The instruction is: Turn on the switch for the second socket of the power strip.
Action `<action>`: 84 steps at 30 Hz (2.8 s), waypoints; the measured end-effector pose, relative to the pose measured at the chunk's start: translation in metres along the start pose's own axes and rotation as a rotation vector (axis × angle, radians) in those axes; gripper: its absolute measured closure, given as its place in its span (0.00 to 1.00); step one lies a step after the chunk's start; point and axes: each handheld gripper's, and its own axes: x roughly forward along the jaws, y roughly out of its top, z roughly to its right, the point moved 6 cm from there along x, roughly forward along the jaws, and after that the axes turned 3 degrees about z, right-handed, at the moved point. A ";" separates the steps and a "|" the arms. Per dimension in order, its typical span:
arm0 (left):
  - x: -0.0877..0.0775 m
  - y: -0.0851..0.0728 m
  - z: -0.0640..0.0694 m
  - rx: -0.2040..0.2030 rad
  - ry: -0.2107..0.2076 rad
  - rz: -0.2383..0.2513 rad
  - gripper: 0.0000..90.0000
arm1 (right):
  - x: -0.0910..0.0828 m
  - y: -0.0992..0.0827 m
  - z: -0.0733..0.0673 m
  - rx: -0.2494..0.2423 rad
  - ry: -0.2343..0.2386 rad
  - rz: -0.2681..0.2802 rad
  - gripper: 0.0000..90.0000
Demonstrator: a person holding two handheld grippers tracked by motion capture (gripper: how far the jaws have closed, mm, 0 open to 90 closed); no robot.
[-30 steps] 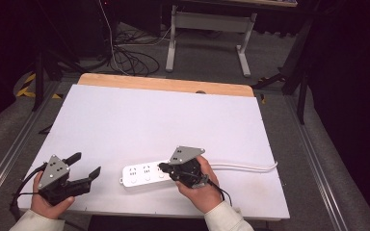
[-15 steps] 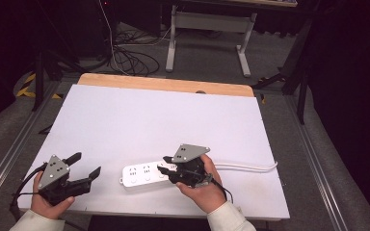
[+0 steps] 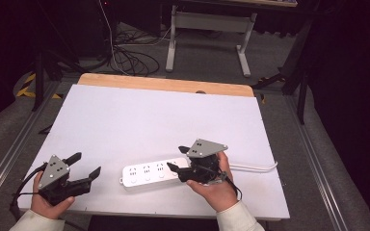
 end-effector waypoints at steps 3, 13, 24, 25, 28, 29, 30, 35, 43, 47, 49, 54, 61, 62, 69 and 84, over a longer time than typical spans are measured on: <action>0.000 0.000 0.000 0.000 0.000 0.000 0.24 | -0.010 -0.002 0.009 0.022 -0.025 0.013 0.37; 0.000 0.000 0.000 -0.005 0.003 0.004 0.24 | -0.033 -0.015 0.030 0.062 -0.074 0.042 0.35; 0.000 0.000 0.000 -0.006 0.004 0.002 0.24 | -0.053 -0.040 0.052 0.130 -0.106 0.040 0.29; 0.000 0.000 0.000 -0.007 0.003 0.001 0.24 | -0.054 -0.043 0.054 0.134 -0.106 0.039 0.28; 0.000 0.000 0.000 -0.007 0.004 0.001 0.24 | -0.058 -0.054 0.059 0.150 -0.115 0.033 0.27; 0.000 0.000 0.000 -0.007 0.004 0.001 0.24 | -0.058 -0.054 0.059 0.150 -0.115 0.033 0.27; 0.000 0.000 0.000 -0.007 0.003 0.001 0.24 | -0.059 -0.060 0.061 0.158 -0.116 0.021 0.26; -0.001 0.000 0.001 -0.006 0.004 0.000 0.24 | -0.063 -0.074 0.065 0.176 -0.126 0.008 0.25; -0.003 0.000 -0.001 -0.017 0.009 0.000 0.24 | -0.064 -0.094 0.071 0.188 -0.135 -0.003 0.23; -0.003 0.000 -0.001 -0.013 0.010 -0.003 0.24 | -0.064 -0.102 0.072 0.193 -0.140 -0.019 0.23; -0.003 0.000 -0.001 -0.009 0.009 -0.005 0.24 | -0.064 -0.107 0.074 0.187 -0.155 -0.037 0.21; -0.002 -0.001 0.000 -0.009 0.008 -0.010 0.24 | -0.066 -0.119 0.074 0.196 -0.164 -0.046 0.20; -0.003 -0.003 0.004 0.013 -0.008 -0.029 0.23 | -0.066 -0.133 0.075 0.221 -0.162 -0.044 0.22; -0.003 -0.003 0.004 0.017 -0.007 -0.030 0.23 | -0.067 -0.137 0.074 0.226 -0.162 -0.050 0.22; -0.002 -0.004 0.004 0.016 -0.004 -0.028 0.22 | -0.070 -0.140 0.073 0.206 -0.175 -0.048 0.23; 0.001 -0.004 0.003 0.002 -0.010 -0.026 0.19 | -0.073 -0.133 0.072 0.154 -0.198 -0.027 0.26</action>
